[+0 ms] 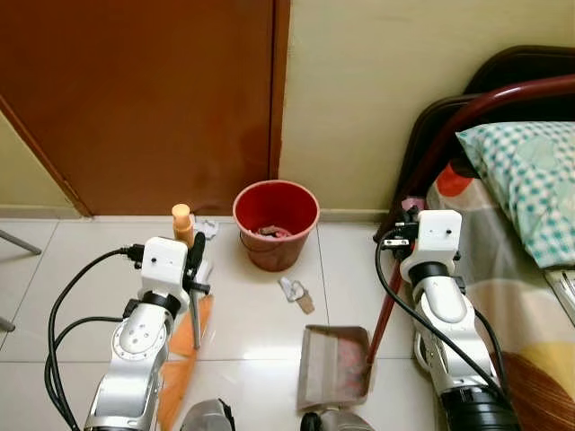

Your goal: Sweep floor

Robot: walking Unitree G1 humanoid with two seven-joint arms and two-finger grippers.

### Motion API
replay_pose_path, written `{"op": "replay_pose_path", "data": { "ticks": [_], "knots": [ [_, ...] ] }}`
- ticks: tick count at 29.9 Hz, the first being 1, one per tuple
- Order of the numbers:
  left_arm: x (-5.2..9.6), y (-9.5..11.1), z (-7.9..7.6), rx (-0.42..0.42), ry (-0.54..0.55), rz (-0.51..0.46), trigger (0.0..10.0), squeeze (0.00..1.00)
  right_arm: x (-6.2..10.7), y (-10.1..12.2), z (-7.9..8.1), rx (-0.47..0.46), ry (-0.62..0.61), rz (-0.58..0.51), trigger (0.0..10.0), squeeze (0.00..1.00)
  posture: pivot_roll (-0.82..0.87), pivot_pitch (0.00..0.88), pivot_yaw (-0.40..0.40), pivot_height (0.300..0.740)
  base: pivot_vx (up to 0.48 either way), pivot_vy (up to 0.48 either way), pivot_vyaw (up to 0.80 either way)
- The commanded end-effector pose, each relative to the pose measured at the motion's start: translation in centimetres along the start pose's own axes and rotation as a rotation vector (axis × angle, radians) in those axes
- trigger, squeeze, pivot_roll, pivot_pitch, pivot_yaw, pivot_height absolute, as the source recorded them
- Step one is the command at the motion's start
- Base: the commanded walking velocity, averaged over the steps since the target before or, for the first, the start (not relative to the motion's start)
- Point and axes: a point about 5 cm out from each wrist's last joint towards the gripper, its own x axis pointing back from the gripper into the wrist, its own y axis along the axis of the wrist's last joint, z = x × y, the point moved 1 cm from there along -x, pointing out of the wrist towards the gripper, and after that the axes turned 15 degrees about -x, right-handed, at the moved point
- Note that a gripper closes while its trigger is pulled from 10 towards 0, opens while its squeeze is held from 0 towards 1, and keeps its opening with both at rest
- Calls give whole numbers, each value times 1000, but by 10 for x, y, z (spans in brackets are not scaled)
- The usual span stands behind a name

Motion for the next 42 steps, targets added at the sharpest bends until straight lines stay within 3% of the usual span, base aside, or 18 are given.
{"op": "replay_pose_path", "data": {
  "ticks": [1,25,32,42],
  "knots": [
    [-1,3,-1,18,3,-19,10000,0,-4,8,-1,-3,8,-39,10000,0,24,111,-57,740,281,0,0],
    [-1,2,-1,19,9,-16,10000,0,-22,27,-5,27,0,-99,10000,0,31,123,-63,740,300,0,0],
    [0,0,-5,24,-3,-5,10000,0,-25,27,-4,35,-2,-99,10000,0,29,123,-62,740,0,0,0],
    [-1,1,-8,19,-8,0,10000,0,-50,23,10,91,-5,-70,10000,0,39,146,-69,740,0,0,0]
  ]
}}
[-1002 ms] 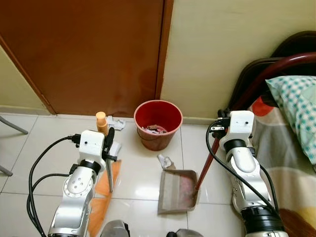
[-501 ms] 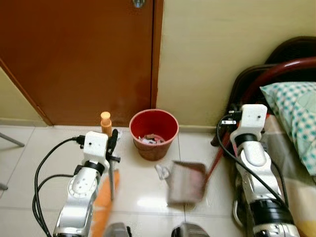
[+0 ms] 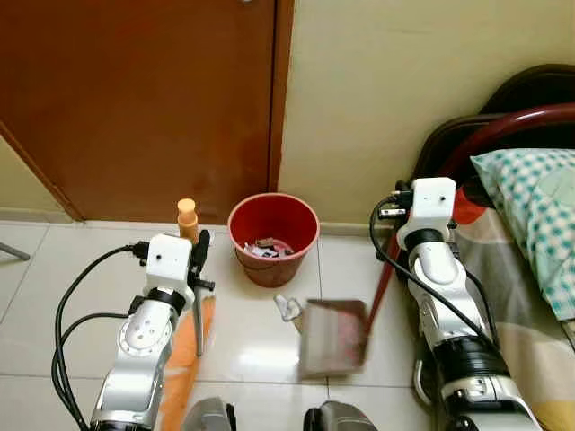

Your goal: Sweep floor

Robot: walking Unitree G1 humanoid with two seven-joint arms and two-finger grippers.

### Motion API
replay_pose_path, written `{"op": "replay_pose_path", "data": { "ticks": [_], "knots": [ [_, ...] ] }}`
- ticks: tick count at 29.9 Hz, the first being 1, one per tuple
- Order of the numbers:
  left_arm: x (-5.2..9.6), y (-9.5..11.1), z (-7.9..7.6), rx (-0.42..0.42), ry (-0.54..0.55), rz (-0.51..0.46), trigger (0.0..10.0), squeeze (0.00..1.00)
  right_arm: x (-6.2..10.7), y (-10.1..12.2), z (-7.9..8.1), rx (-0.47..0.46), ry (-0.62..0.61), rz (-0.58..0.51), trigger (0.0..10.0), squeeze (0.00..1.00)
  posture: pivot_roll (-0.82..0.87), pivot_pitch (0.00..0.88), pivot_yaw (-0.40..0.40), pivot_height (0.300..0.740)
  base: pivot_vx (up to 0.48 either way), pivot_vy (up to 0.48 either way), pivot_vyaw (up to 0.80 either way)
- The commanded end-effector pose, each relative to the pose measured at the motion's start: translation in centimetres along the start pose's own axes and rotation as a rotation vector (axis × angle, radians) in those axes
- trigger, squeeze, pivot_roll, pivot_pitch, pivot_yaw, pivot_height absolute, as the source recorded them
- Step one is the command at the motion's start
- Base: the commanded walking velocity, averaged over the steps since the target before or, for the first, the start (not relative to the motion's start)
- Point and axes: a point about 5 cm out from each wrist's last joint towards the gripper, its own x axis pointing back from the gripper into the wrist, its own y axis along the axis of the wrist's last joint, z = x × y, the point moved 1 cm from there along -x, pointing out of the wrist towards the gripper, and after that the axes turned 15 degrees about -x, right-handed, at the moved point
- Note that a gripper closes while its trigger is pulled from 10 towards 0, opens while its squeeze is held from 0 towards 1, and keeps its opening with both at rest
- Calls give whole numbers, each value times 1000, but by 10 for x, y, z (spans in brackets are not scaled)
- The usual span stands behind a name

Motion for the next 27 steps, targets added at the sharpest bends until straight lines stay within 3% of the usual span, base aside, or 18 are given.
{"op": "replay_pose_path", "data": {
  "ticks": [1,7,11,14,21,27],
  "knots": [
    [4,-2,-4,5,-4,13,10000,0,-6,3,4,35,4,-9,10000,0,46,150,-76,740,0,0,0],
    [7,-3,-7,9,2,24,10000,0,-11,-18,36,52,95,103,10000,0,53,154,-89,740,0,0,0],
    [7,-3,-7,9,3,26,10000,0,-9,-25,49,55,140,134,10000,0,52,153,-89,740,0,0,0],
    [6,-3,-8,8,3,26,10000,0,-4,-34,67,30,207,168,10000,0,51,153,-90,740,0,0,0],
    [5,-2,-9,7,2,23,10000,0,4,-33,92,-57,370,169,10000,0,48,151,-92,740,0,0,0],
    [4,-3,-10,6,1,24,10000,0,10,-35,91,-89,462,195,10000,0,46,149,-92,740,0,0,0]
  ]
}}
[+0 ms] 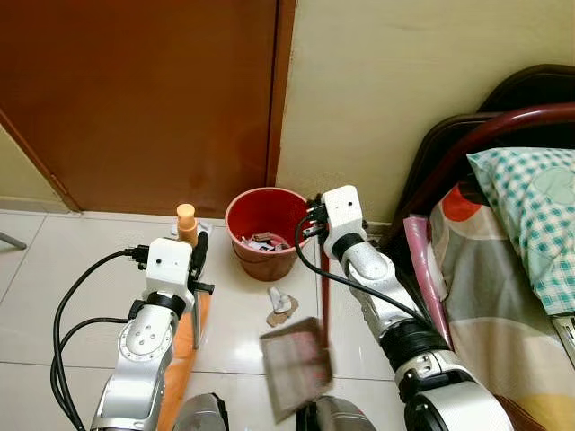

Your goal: Sweep floor

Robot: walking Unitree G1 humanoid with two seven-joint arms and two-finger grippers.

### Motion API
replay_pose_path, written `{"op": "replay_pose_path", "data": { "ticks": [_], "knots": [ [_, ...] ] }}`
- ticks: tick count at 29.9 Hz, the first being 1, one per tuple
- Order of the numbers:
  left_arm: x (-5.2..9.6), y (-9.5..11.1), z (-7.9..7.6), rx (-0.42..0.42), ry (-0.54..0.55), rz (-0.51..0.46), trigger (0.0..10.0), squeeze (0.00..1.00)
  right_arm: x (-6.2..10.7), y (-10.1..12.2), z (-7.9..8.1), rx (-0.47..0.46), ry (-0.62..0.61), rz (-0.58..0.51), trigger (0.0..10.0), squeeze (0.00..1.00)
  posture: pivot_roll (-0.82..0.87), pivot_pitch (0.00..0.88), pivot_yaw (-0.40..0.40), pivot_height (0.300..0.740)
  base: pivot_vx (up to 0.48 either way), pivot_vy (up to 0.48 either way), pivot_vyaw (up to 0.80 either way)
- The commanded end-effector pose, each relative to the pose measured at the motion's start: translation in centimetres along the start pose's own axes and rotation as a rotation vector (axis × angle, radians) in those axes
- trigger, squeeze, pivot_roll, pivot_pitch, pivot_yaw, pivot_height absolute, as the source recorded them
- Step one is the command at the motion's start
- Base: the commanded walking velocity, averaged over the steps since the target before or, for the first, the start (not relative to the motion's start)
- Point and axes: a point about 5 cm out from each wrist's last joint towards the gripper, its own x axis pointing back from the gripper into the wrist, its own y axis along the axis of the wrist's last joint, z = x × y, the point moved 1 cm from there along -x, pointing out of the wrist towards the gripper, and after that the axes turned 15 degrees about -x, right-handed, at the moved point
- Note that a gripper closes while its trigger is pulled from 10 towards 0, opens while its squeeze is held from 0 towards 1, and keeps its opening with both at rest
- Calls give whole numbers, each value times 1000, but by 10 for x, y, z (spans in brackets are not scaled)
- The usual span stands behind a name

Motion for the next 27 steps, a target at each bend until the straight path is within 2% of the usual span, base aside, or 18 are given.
{"op": "replay_pose_path", "data": {
  "ticks": [1,9,15,18,19,22,25,27],
  "knots": [
    [0,-5,-7,11,-18,27,10000,0,3,3,-4,-5,17,-6,10000,0,42,148,-90,740,0,0,0],
    [-3,-4,-8,9,-27,24,10000,0,16,33,-35,63,4,-117,10000,0,33,146,-87,740,0,0,0],
    [-1,-6,-5,3,-23,25,10000,0,38,35,-70,95,53,-28,10000,0,37,144,-86,740,0,0,0],
    [-1,-7,-4,1,-23,28,10000,0,44,34,-82,119,41,3,10000,0,33,143,-85,740,0,0,0],
    [-3,-6,-4,1,-24,27,10000,0,47,38,-93,138,13,7,10000,0,31,141,-84,740,0,0,0],
    [-4,-6,-4,0,-24,25,10000,0,47,44,-100,167,-18,-3,10000,0,30,136,-80,740,0,0,0],
    [-7,-4,-6,1,-27,17,10000,0,40,53,-108,263,-131,-33,10000,0,30,133,-78,740,0,0,0],
    [-7,-3,-7,0,-29,15,10000,0,37,55,-108,284,-171,-48,10000,0,35,131,-78,740,0,0,0]
  ]
}}
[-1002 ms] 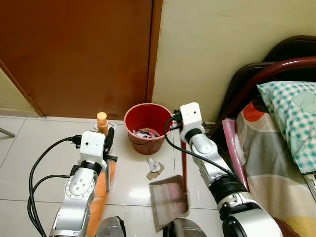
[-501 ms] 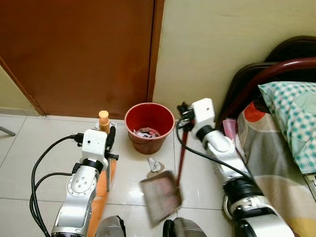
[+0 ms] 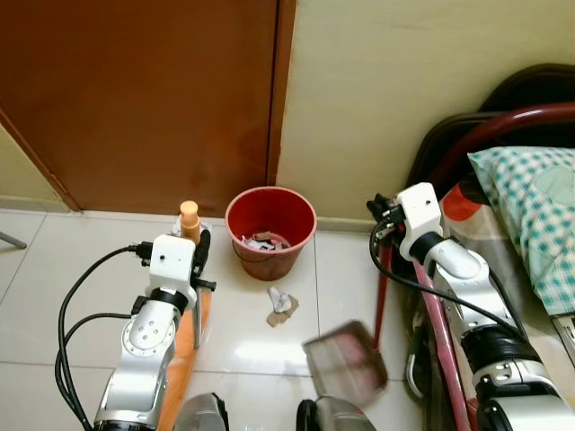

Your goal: Sweep floor

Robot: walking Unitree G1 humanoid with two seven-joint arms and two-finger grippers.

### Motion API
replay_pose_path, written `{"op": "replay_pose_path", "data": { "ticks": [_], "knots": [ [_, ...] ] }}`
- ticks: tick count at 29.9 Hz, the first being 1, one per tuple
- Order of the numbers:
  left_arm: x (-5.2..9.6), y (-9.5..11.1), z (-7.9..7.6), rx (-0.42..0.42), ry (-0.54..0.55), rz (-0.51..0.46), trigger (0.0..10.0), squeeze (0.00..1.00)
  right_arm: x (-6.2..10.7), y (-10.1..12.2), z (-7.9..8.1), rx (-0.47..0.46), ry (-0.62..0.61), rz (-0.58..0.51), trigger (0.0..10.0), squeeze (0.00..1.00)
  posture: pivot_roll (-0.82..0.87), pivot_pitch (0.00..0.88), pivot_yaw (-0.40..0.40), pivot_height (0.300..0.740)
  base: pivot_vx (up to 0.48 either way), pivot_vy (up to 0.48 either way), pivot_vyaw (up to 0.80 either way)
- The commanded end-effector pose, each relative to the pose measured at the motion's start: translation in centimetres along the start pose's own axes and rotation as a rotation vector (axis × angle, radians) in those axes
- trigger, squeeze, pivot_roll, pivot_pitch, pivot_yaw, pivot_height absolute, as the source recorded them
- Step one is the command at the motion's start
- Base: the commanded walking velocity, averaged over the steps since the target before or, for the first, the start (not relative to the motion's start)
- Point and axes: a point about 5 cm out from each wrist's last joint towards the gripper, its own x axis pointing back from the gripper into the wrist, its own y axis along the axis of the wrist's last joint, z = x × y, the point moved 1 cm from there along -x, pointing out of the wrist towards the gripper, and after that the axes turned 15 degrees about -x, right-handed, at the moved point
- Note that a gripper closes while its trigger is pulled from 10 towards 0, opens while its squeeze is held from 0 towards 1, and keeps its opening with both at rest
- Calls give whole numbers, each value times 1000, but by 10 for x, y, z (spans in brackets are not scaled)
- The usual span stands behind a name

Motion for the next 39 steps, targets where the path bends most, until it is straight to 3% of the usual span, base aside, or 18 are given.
{"op": "replay_pose_path", "data": {
  "ticks": [1,4,8,12,18,20,27,29,33,36,39],
  "knots": [
    [0,-3,-6,12,-18,17,10000,0,-7,22,-6,88,-97,-90,10000,0,38,131,-78,740,0,0,0],
    [0,-3,-5,8,-13,14,10000,0,-16,28,4,103,-152,-142,10000,0,41,130,-78,740,0,0,0],
    [-2,-3,-4,7,-9,12,10000,0,-26,33,17,48,-216,-190,10000,0,45,125,-78,740,0,0,0],
    [-2,-2,-5,7,-10,10,10000,0,-30,31,24,18,-243,-191,10000,0,44,123,-78,740,0,0,0],
    [-4,0,-8,11,-17,2,10000,0,-38,17,50,-39,-261,-150,10000,0,47,124,-79,740,0,0,0],
    [-5,1,-9,12,-18,-1,10000,0,-41,11,67,-44,-213,-129,10000,0,49,123,-81,740,0,0,0],
    [-6,3,-9,15,-16,-6,10000,0,-44,0,100,-64,-94,-87,10000,0,48,123,-87,740,0,0,0],
    [-6,4,-10,20,-15,-10,10000,0,-43,-2,121,-96,-4,-93,10000,0,46,123,-89,740,0,0,0],
    [-6,4,-12,22,-18,-12,10000,0,-42,0,131,-116,47,-112,10000,0,45,124,-88,740,0,0,0],
    [-7,6,-14,26,-27,-26,10000,0,-36,2,147,-160,172,-142,10000,0,42,125,-90,740,0,0,0],
    [-7,7,-14,26,-28,-28,10000,0,-31,-1,147,-158,232,-139,10000,0,42,125,-91,740,0,0,0]
  ]
}}
